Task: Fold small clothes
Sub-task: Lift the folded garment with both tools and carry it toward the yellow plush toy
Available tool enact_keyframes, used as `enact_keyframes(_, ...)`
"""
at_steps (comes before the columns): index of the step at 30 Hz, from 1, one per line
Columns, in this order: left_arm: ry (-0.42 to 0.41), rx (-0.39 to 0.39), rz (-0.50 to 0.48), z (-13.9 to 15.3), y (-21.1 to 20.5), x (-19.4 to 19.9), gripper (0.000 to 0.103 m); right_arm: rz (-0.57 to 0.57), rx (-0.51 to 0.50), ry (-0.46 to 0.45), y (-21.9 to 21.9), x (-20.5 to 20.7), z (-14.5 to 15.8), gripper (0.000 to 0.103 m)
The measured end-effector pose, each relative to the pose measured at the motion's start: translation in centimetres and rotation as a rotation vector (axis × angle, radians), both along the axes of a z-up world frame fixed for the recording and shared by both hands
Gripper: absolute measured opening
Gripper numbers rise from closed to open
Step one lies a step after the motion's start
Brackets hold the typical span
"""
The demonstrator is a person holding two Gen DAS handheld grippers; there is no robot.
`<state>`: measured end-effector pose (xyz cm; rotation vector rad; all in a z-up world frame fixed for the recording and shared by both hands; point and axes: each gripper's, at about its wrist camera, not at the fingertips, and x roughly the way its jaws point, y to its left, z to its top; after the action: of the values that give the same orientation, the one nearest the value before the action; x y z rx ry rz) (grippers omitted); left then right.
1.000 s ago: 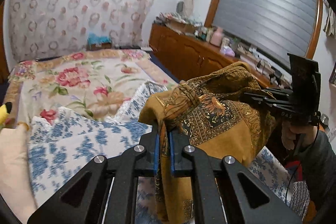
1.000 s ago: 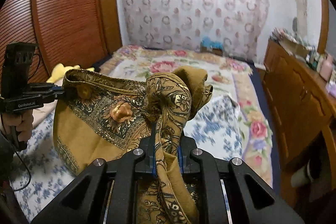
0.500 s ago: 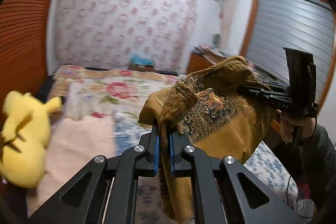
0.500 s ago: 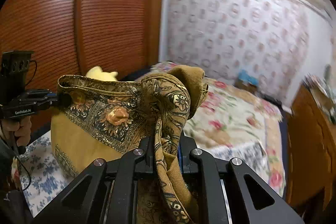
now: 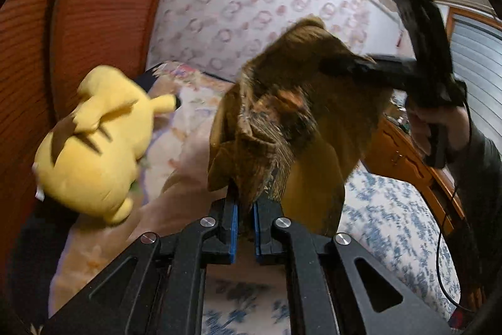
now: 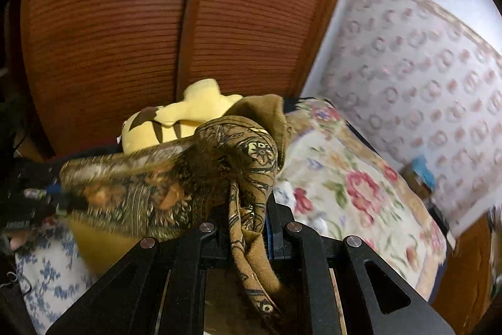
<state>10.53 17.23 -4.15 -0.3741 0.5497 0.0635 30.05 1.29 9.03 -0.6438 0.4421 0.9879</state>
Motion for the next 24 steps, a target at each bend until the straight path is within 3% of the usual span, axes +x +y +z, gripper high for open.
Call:
enact_keyframes(5,0.01,-0.019,0.036,-1.4,1.3,-0.9,0.008,0.047,-0.007,0.023,4.5,2.4,-1.7,0.014)
enact_keyframes(8,0.036,-0.021,0.056,-2.0,1.9,-1.2,0.008,0.024,-0.013,-0.008,6.6,2.9,-2.6,0.018)
enact_keyframes(12,0.057,-0.026,0.077,-2.7,2.4,-1.1,0.008,-0.061,0.008,0.037,6.9,4.8,-2.7,0.043)
enact_keyframes(14,0.068,-0.019,0.084,-2.9,2.4,-1.1,0.008,-0.108,0.046,0.05,7.4,3.7,-2.0,0.061)
enact_keyframes(15,0.071,-0.012,0.09,-2.9,2.5,-1.3,0.008,-0.129,0.057,0.051,7.1,4.0,-1.8,0.063)
enact_keyframes(20,0.076,0.048,0.103,-2.5,2.1,-1.7,0.009,-0.16,0.062,0.086,6.3,3.7,-3.1,0.064)
enact_keyframes(24,0.056,0.113,0.111,-1.4,1.3,-2.4,0.024,-0.18,0.102,0.135,4.1,2.5,-4.2,0.064)
